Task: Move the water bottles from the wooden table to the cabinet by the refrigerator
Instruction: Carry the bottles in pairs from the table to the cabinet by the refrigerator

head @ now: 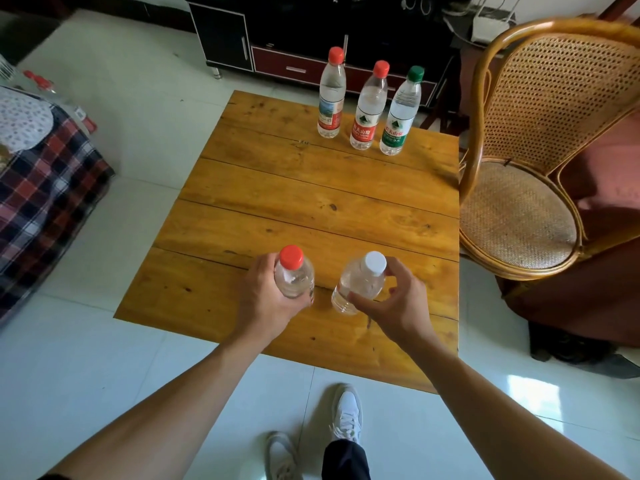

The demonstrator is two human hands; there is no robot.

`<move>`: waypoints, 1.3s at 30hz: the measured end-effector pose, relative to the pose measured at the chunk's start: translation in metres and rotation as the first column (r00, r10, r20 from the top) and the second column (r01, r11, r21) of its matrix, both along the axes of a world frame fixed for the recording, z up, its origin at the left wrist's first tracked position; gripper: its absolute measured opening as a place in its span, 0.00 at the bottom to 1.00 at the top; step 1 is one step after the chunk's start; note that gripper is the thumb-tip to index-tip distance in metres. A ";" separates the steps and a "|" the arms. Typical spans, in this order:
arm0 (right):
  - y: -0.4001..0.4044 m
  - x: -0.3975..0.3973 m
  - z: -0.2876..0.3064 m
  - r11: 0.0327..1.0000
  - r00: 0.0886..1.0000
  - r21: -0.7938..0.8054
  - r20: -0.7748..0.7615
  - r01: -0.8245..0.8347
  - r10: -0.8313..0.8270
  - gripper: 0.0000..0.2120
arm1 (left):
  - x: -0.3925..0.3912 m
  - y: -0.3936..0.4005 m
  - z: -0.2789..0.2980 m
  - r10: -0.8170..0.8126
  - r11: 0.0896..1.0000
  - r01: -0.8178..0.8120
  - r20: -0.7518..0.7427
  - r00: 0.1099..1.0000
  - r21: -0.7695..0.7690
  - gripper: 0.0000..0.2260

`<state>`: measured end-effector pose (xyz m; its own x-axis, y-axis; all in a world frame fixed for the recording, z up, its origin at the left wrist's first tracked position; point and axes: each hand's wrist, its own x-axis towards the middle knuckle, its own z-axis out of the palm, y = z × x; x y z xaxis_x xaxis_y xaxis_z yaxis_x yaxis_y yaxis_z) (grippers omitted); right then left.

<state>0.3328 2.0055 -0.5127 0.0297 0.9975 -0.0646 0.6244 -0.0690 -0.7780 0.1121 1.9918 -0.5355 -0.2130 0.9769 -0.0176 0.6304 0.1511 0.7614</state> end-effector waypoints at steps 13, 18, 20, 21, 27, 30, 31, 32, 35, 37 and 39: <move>0.006 -0.002 0.166 0.988 0.996 0.135 -0.034 -0.074 0.079 0.32 | -0.011 0.012 0.190 -0.030 0.984 0.027 0.013 0.999 0.174 0.32; 0.001 -0.012 0.236 0.973 0.993 0.219 -0.075 -0.075 0.093 0.29 | -0.022 0.011 0.272 -0.048 0.969 0.035 0.051 0.998 0.245 0.29; -0.004 -0.016 0.268 0.960 0.993 0.268 -0.068 -0.077 0.098 0.27 | -0.024 0.006 0.303 -0.063 0.960 0.046 0.055 0.996 0.276 0.28; -0.006 -0.018 0.283 0.952 0.993 0.297 -0.065 -0.078 0.101 0.27 | -0.026 0.002 0.319 -0.069 0.956 0.051 0.055 0.996 0.290 0.28; -0.020 -0.031 0.377 0.887 0.995 0.453 -0.005 -0.090 0.103 0.26 | -0.049 -0.019 0.402 -0.102 0.914 0.071 0.056 0.993 0.400 0.25; -0.013 -0.031 0.391 0.868 0.995 0.488 0.013 -0.095 0.102 0.26 | -0.051 -0.019 0.415 -0.111 0.904 0.088 0.031 0.993 0.418 0.25; -0.015 -0.032 0.397 0.864 0.995 0.494 0.019 -0.096 0.100 0.26 | -0.054 -0.023 0.421 -0.102 0.900 0.079 0.030 0.994 0.429 0.26; -0.019 -0.035 0.403 0.862 0.995 0.498 0.021 -0.097 0.100 0.26 | -0.058 -0.029 0.427 -0.090 0.896 0.066 0.033 0.995 0.439 0.26; -0.029 -0.042 0.419 0.848 0.995 0.522 0.012 -0.095 0.104 0.24 | -0.068 -0.040 0.442 -0.054 0.885 0.021 0.057 0.997 0.464 0.26; -0.035 -0.046 0.423 0.847 0.995 0.524 0.009 -0.093 0.104 0.24 | -0.073 -0.044 0.446 -0.045 0.889 0.008 0.071 0.996 0.457 0.27; -0.039 -0.049 0.423 0.850 0.995 0.518 0.007 -0.093 0.104 0.24 | -0.077 -0.048 0.447 -0.036 0.894 -0.002 0.076 0.996 0.448 0.27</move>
<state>0.2837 1.9667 -0.0901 -0.0665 0.8847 0.4613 0.5902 0.4077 -0.6967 0.0349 1.9441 -0.0883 -0.2129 0.8889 0.4056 0.5637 -0.2273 0.7941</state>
